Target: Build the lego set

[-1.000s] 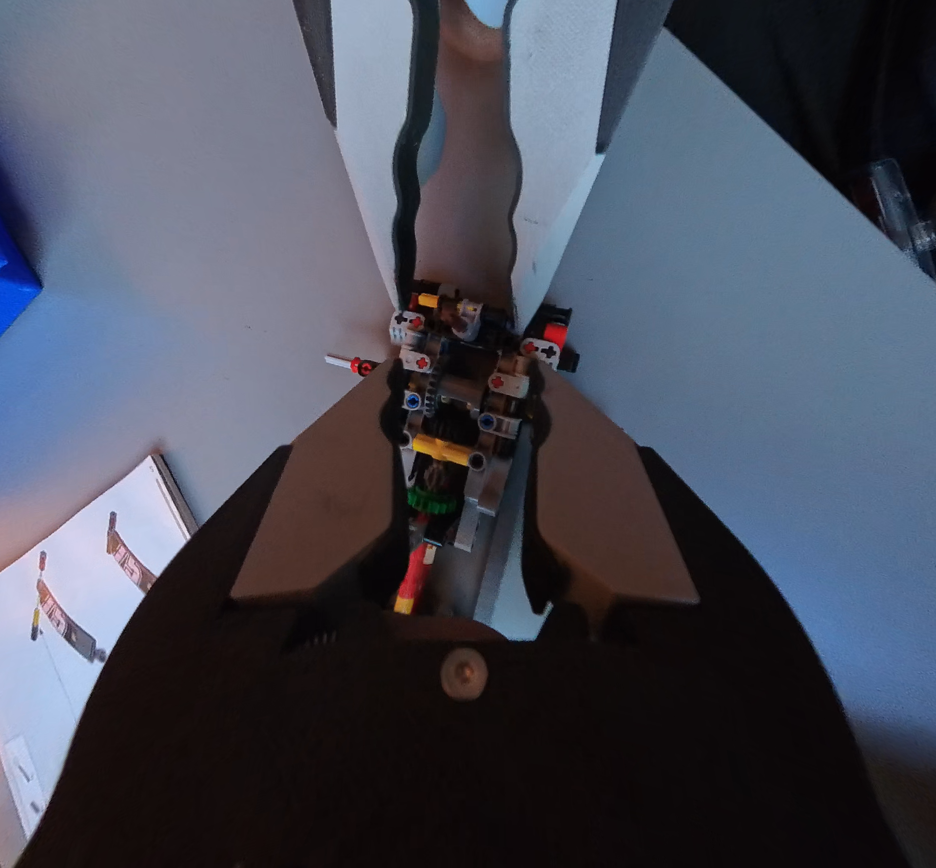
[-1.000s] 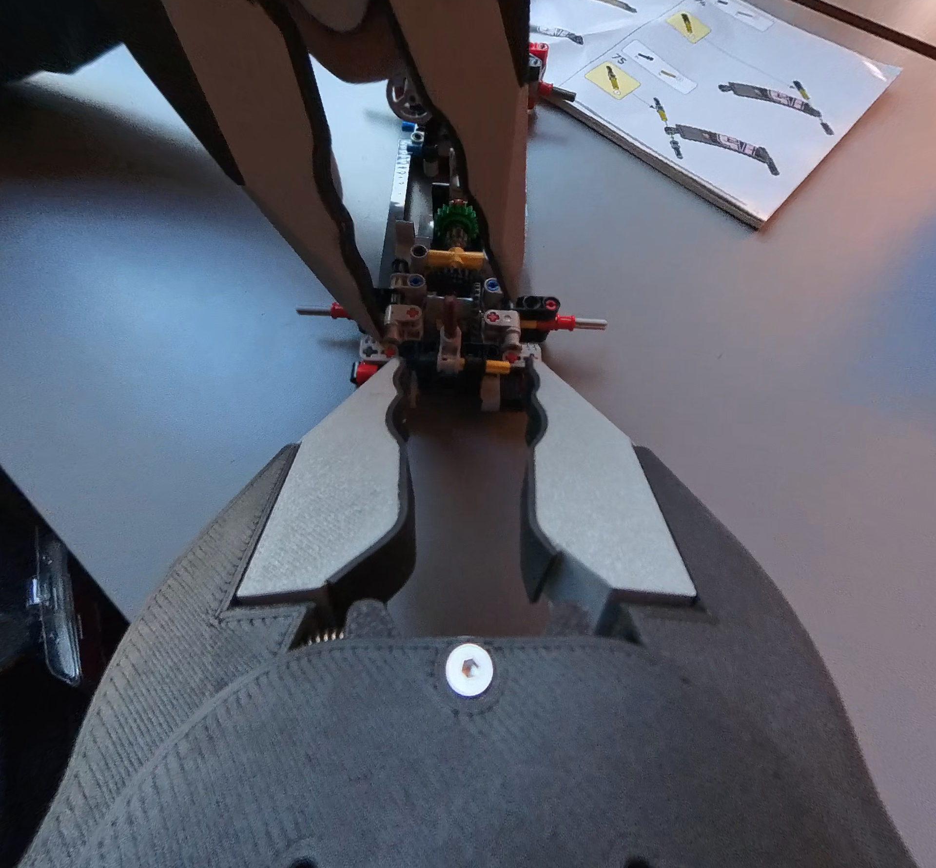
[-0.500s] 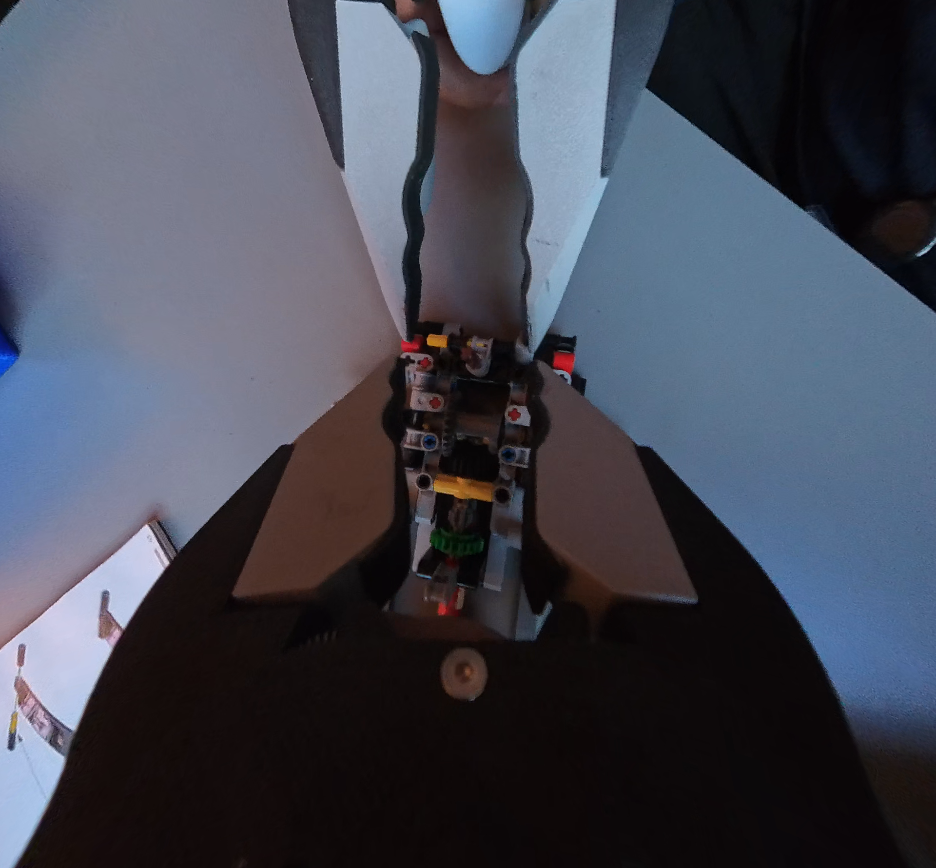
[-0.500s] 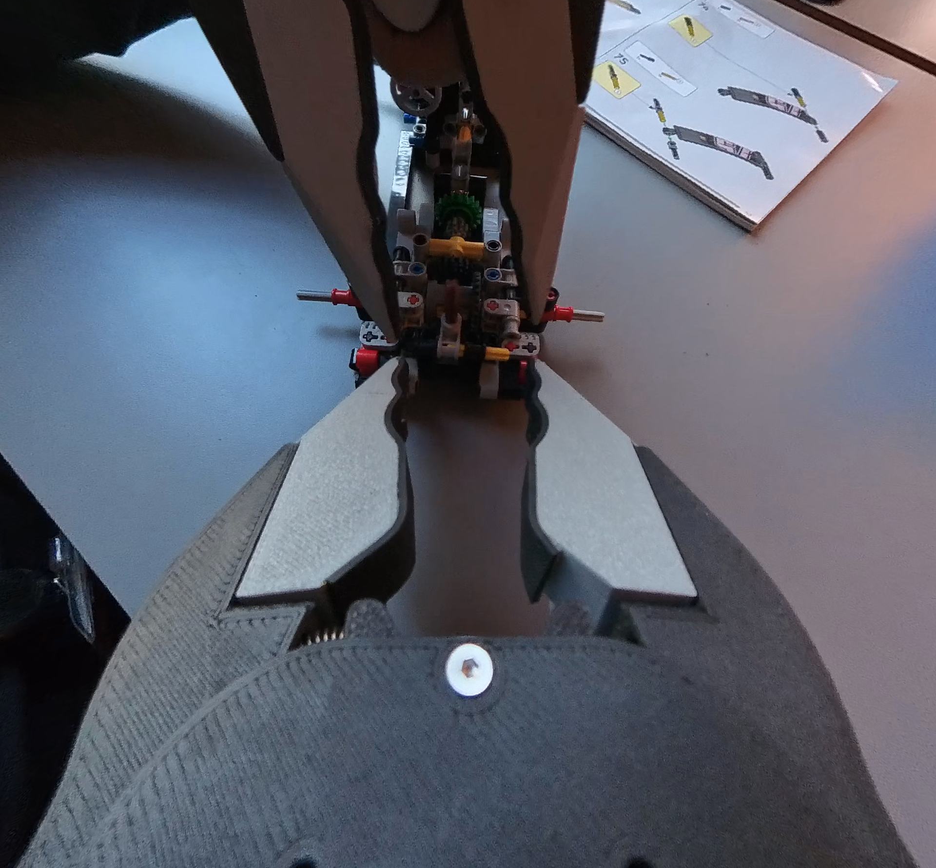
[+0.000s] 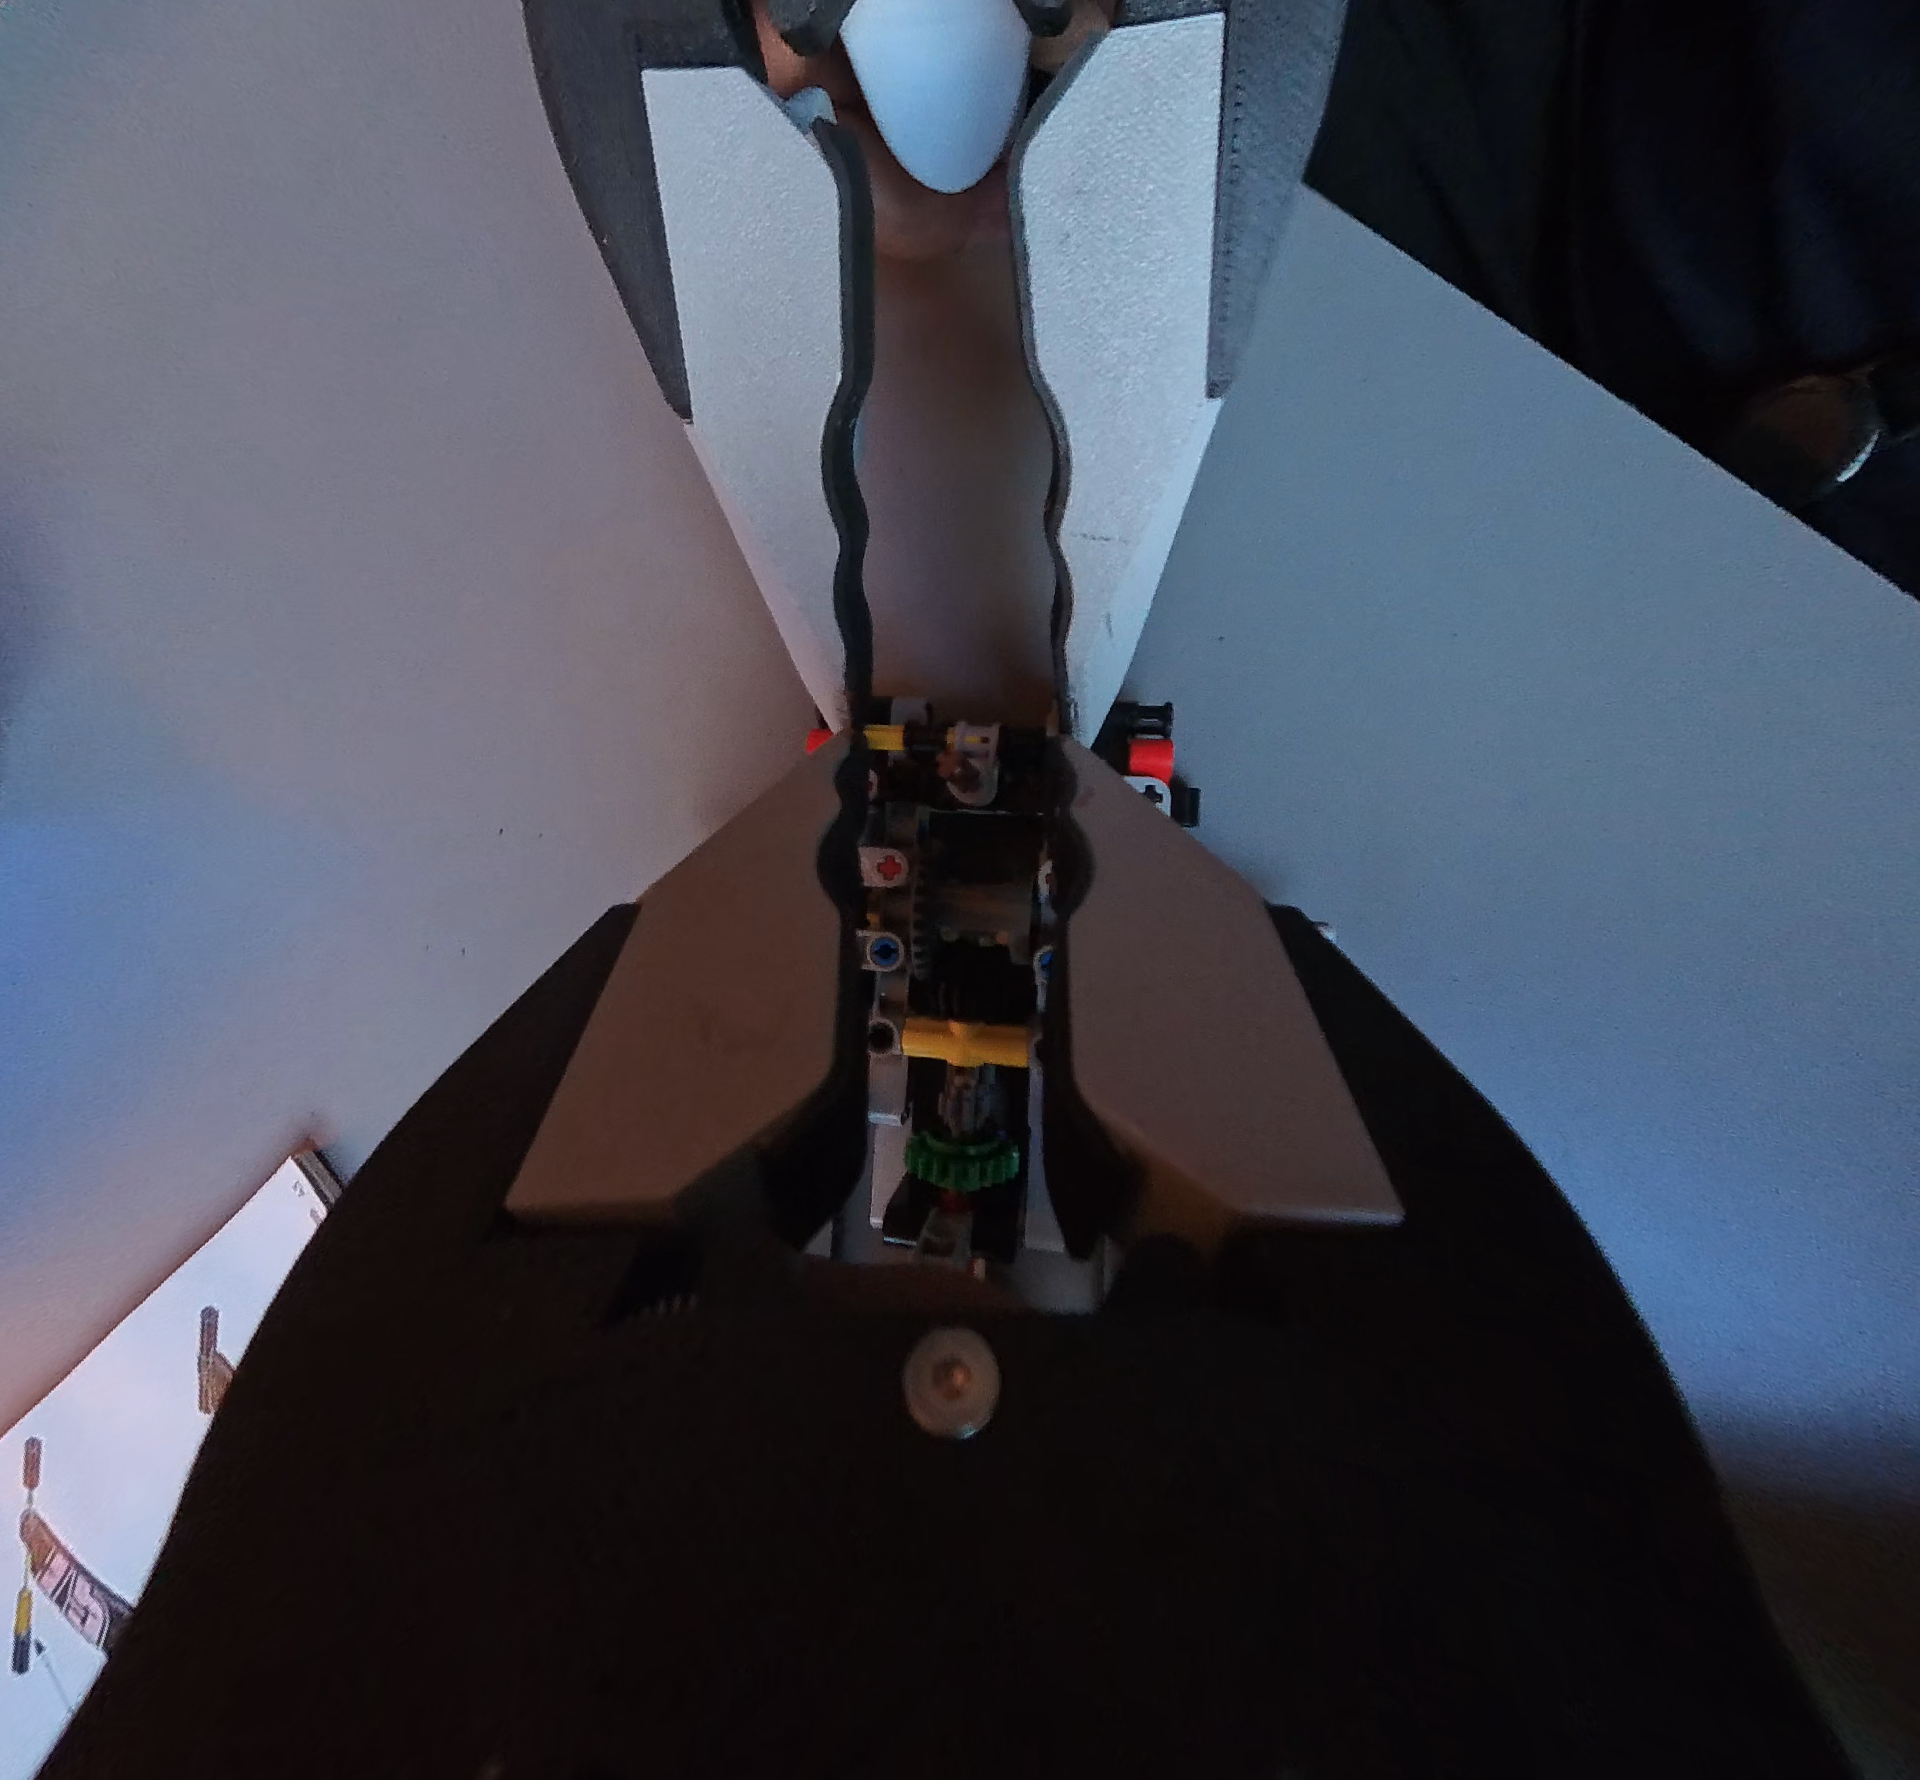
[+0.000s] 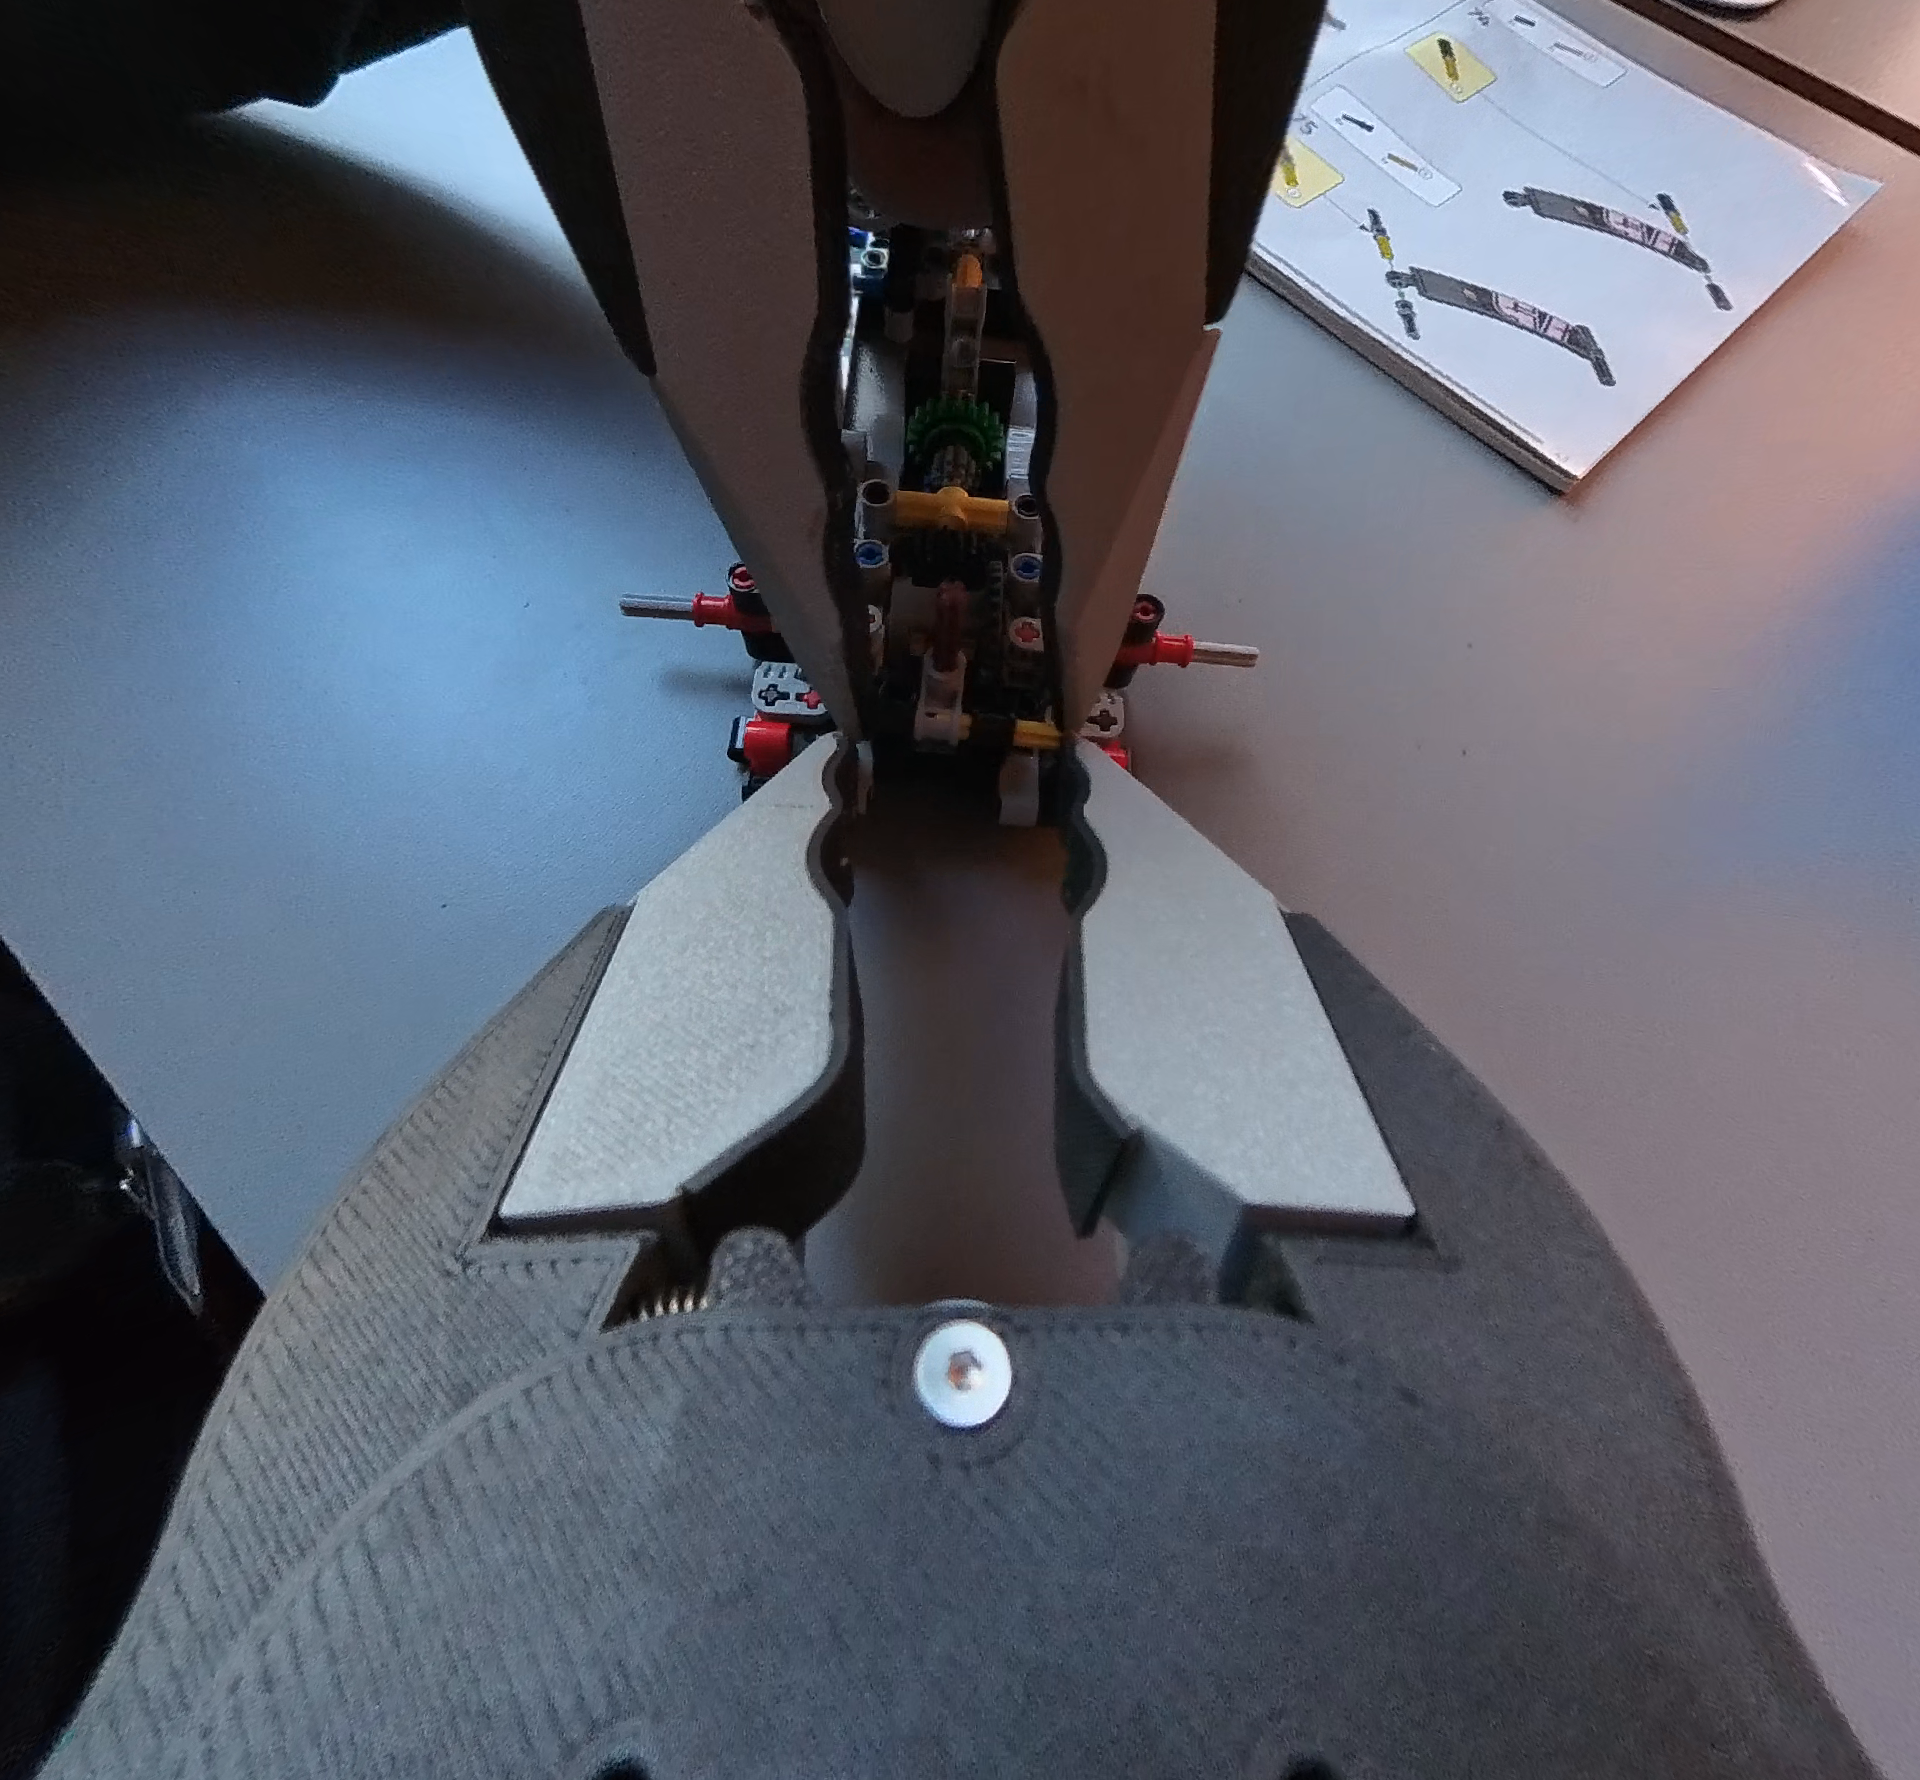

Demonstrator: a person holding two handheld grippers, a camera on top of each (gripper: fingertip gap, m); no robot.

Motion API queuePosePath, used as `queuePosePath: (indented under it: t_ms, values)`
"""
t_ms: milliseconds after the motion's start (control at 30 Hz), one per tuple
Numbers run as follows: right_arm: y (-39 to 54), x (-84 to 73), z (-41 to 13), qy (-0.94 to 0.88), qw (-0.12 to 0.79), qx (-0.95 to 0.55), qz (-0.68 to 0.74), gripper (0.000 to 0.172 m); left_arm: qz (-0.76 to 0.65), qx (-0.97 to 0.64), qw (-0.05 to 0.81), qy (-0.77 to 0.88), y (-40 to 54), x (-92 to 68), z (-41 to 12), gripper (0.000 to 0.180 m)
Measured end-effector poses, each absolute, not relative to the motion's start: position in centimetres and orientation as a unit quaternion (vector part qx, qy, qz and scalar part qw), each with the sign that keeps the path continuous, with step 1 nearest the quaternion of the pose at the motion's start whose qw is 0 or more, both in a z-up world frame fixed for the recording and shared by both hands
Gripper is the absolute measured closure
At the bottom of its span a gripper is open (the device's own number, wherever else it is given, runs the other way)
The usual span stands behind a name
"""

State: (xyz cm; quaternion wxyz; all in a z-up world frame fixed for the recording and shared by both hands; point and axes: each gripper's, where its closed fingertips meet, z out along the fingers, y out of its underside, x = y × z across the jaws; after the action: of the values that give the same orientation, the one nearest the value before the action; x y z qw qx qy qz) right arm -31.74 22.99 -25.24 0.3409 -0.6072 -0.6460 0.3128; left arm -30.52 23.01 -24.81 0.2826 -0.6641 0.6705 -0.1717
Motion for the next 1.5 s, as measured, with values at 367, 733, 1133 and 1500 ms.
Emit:
queuePosePath:
  t_ms: [367,733,1133,1500]
  values:
    - [23.0,-31.9,-25.2,-0.669,0.332,-0.586,0.314,0.138,-0.162,-0.661,0.294,0.672,23.1,-30.7,-24.8,0.151]
    - [23.8,-31.8,-24.5,-0.627,0.344,-0.609,0.343,0.112,-0.159,-0.666,0.298,0.665,23.3,-30.9,-24.7,0.15]
    - [23.0,-33.1,-25.0,-0.645,0.321,-0.601,0.347,0.115,-0.162,-0.667,0.292,0.666,23.2,-30.6,-24.7,0.15]
    - [23.3,-32.6,-25.0,-0.644,0.333,-0.603,0.332,0.106,-0.165,-0.666,0.286,0.669,23.3,-30.7,-24.7,0.139]
